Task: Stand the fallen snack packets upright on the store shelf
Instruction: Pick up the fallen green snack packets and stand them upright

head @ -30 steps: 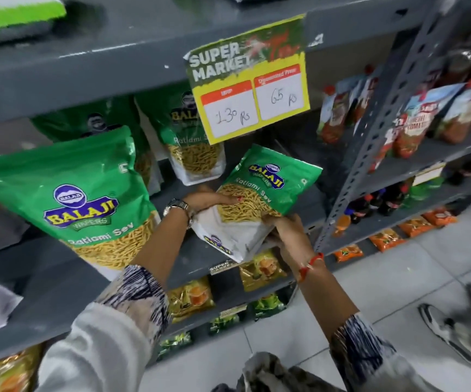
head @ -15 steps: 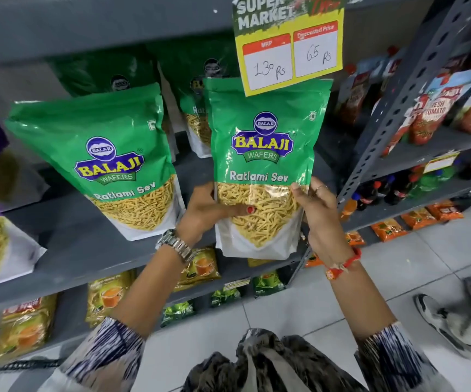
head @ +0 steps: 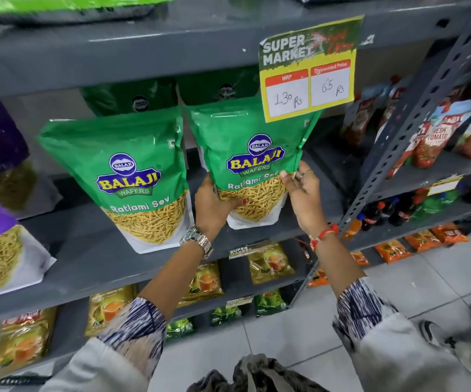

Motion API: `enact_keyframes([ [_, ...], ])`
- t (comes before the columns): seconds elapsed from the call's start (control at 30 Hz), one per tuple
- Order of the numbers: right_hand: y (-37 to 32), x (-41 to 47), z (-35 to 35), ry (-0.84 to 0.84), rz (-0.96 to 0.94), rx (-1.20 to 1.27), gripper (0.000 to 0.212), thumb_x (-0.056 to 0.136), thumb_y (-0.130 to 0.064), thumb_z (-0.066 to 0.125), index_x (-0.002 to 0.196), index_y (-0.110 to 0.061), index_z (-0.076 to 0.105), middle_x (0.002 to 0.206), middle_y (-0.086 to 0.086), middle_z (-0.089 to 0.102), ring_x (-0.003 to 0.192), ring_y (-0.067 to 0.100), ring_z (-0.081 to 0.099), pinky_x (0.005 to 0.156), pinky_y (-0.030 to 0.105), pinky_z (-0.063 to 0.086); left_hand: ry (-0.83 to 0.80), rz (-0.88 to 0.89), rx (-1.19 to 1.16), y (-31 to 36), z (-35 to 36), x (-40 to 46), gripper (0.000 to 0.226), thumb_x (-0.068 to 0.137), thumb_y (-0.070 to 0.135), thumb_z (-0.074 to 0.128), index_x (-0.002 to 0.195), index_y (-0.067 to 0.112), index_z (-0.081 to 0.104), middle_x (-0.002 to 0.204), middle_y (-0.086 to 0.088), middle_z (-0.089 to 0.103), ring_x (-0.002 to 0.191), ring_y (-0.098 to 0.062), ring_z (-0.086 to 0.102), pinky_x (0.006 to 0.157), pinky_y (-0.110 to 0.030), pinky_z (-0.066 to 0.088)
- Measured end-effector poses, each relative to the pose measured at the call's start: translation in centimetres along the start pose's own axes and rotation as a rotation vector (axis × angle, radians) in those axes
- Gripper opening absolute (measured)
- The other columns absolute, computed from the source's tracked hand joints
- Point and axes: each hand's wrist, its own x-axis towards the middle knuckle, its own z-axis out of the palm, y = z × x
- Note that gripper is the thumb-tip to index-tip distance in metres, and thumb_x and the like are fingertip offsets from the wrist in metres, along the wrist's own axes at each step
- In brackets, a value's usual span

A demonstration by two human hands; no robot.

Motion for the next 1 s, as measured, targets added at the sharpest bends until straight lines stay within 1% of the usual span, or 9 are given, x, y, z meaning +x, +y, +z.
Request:
enact_keyframes([
  [0.07,0.5,0.4,0.1,0.007,-0.006,0.006,0.031,0.094,-0.001,0.047,0.125,0.003,0.048,0.113,0.013,0.062,0.103,0.014,0.062,0.097,0.031,0.049,0.005,0.012,0.006,-0.4,0.3,0.4,0.072,0.054,0.009,0.085,0.117,0.004,0.051,0.115,-0.013,0.066,0.097,-0.013,0.058,0.075,-0.014,0.044],
  [0.33,2.2,1.1,-0.2,0.034,0.024,0.012,0.031,0.096,-0.002,0.044,0.126,0.007,0.046,0.105,0.005,0.064,0.092,0.0,0.066,0.081,0.016,0.053,-0.045,0.069,0.013,-1.6,1.3,0.9,0.072,0.056,0.015,0.085,0.119,0.01,0.051,0.118,-0.009,0.065,0.101,-0.008,0.056,0.082,-0.018,0.044],
  [0.53,2.4,0.6,0.8,0.175,0.027,0.093,0.028,0.095,-0.003,0.048,0.122,0.0,0.043,0.112,0.013,0.057,0.103,0.02,0.057,0.098,0.039,0.045,-0.034,0.066,0.036,-1.3,1.3,0.5,0.073,0.056,0.017,0.086,0.119,0.01,0.049,0.117,-0.009,0.065,0.099,-0.01,0.057,0.081,-0.019,0.045],
  [0.63,3.4,-2.1,2.3,0.364,-0.012,0.111,0.041,0.089,-0.007,0.059,0.125,-0.005,0.04,0.121,0.004,0.054,0.116,0.014,0.055,0.106,0.034,0.042,0.029,0.051,-0.003,-1.7,1.1,-1.7,0.068,0.061,0.022,0.083,0.118,0.013,0.048,0.118,-0.007,0.062,0.104,-0.013,0.058,0.088,-0.028,0.05],
  [0.7,4.4,-4.3,3.7,0.417,-0.021,0.109,0.048,0.086,-0.011,0.065,0.127,-0.008,0.04,0.12,-0.005,0.056,0.114,0.002,0.056,0.103,0.024,0.044,0.096,0.06,-0.041,-2.1,0.5,-3.7,0.065,0.066,0.026,0.08,0.121,0.015,0.047,0.119,0.0,0.059,0.108,-0.011,0.056,0.091,-0.024,0.048],
  [0.8,5.6,-5.7,5.2,0.38,-0.006,0.141,0.057,0.083,-0.01,0.069,0.13,-0.005,0.037,0.129,0.011,0.056,0.115,0.006,0.058,0.097,0.021,0.049,0.251,0.108,-0.062,-3.0,-1.3,-6.6,0.044,0.074,0.026,0.071,0.113,0.02,0.052,0.108,0.009,0.058,0.097,-0.006,0.057,0.08,-0.023,0.049],
  [0.87,5.6,-5.1,5.4,0.364,0.027,0.173,0.07,0.079,-0.016,0.073,0.135,-0.007,0.033,0.135,0.01,0.049,0.111,-0.002,0.058,0.09,0.015,0.049,0.391,0.168,-0.027,-3.9,-3.3,-7.8,0.031,0.076,0.021,0.066,0.104,0.023,0.052,0.102,0.004,0.058,0.087,-0.01,0.054,0.072,-0.025,0.046],
  [0.93,5.3,-3.9,4.9,0.371,0.08,0.154,0.088,0.072,-0.036,0.076,0.142,-0.016,0.027,0.141,0.002,0.039,0.115,-0.006,0.052,0.092,0.013,0.045,0.562,0.203,0.046,-4.9,-5.8,-7.9,0.033,0.073,0.017,0.066,0.103,0.019,0.052,0.102,-0.004,0.053,0.087,-0.01,0.047,0.075,-0.019,0.041],
  [1.0,5.1,-2.8,4.0,0.33,0.126,0.13,0.101,0.064,-0.049,0.077,0.145,-0.024,0.022,0.143,-0.004,0.036,0.124,0.003,0.046,0.099,0.022,0.042,0.722,0.183,0.081,-6.0,-8.3,-7.3,0.046,0.069,0.02,0.07,0.108,0.009,0.049,0.106,-0.008,0.044,0.096,-0.013,0.042,0.081,-0.014,0.036],
])
